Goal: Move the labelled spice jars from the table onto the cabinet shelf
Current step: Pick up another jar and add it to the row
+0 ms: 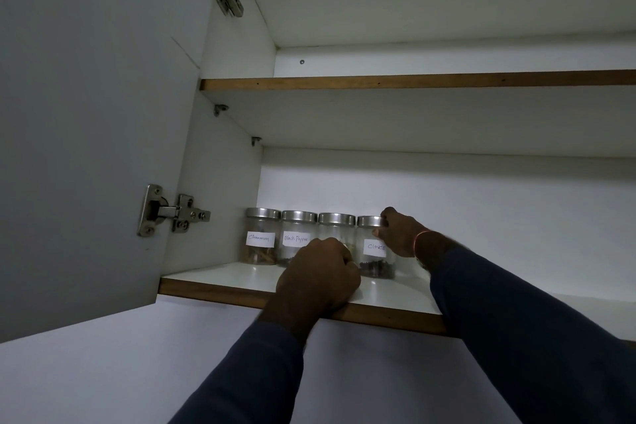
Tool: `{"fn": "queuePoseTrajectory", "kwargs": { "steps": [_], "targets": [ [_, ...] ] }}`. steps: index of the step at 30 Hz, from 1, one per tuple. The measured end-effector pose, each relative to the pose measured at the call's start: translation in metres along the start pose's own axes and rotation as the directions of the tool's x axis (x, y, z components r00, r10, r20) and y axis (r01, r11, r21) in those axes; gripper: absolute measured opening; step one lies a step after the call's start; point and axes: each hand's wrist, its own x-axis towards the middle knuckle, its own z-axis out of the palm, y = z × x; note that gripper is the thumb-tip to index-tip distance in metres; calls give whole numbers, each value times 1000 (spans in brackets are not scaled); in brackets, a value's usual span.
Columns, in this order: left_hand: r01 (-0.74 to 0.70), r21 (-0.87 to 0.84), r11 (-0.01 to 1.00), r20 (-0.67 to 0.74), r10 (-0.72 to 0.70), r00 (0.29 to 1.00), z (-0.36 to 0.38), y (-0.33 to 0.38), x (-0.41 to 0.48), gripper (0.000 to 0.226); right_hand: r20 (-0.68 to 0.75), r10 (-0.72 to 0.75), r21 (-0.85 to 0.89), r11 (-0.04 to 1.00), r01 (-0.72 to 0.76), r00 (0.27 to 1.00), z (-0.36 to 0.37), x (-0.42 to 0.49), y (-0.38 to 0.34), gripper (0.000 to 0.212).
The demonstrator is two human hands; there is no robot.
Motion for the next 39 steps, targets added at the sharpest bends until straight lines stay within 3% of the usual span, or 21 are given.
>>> {"fn": "queuePoseTrajectory", "kwargs": {
  "steps": [8,11,13,16,21,25,29,31,33,35,37,39],
  "targets": [
    [14,49,999,-45,-11,999,0,1,-2,29,-17,13,30,999,-13,1000,0,0,0,31],
    [32,23,999,-66,-30,997,-2,3,-3,29,-7,26,47,999,-26,1000,1,0,0,43],
    [35,4,999,-100,-34,994,-5,5,-5,28,-57,4,2,1000,-4,998,1,-5,-4,53],
    [-4,-21,1000,-168,0,986,-10,12,-12,29,-168,-106,-87,992,92,980,-4,-26,-21,46],
    [-1,-49,999,-151,-6,988,-17,17,-17,34,-95,-314,-97,947,305,945,-4,-114,-51,27],
    [-26,118,993,-157,44,987,-16,27,-40,36,-112,-338,-53,941,334,934,-1,-203,-42,26],
    [-227,158,961,-212,258,943,-1,24,-100,36,-125,-370,-39,929,368,921,12,-299,-5,40],
    [-293,57,954,-241,298,924,17,19,-160,32,-88,-301,75,949,308,950,34,-362,24,38],
    [-194,-185,963,-131,171,976,40,15,-239,27,36,-153,217,966,142,988,73,-424,52,34],
    [9,-316,949,138,37,990,74,6,-324,28,222,7,264,962,-67,975,121,-485,78,31],
    [220,-225,949,427,-107,898,111,-9,-403,42,438,99,249,942,-226,893,165,-537,97,32],
    [406,-19,914,624,-306,719,139,-24,-469,57,608,103,209,936,-283,787,195,-581,105,38]
  ]
}}
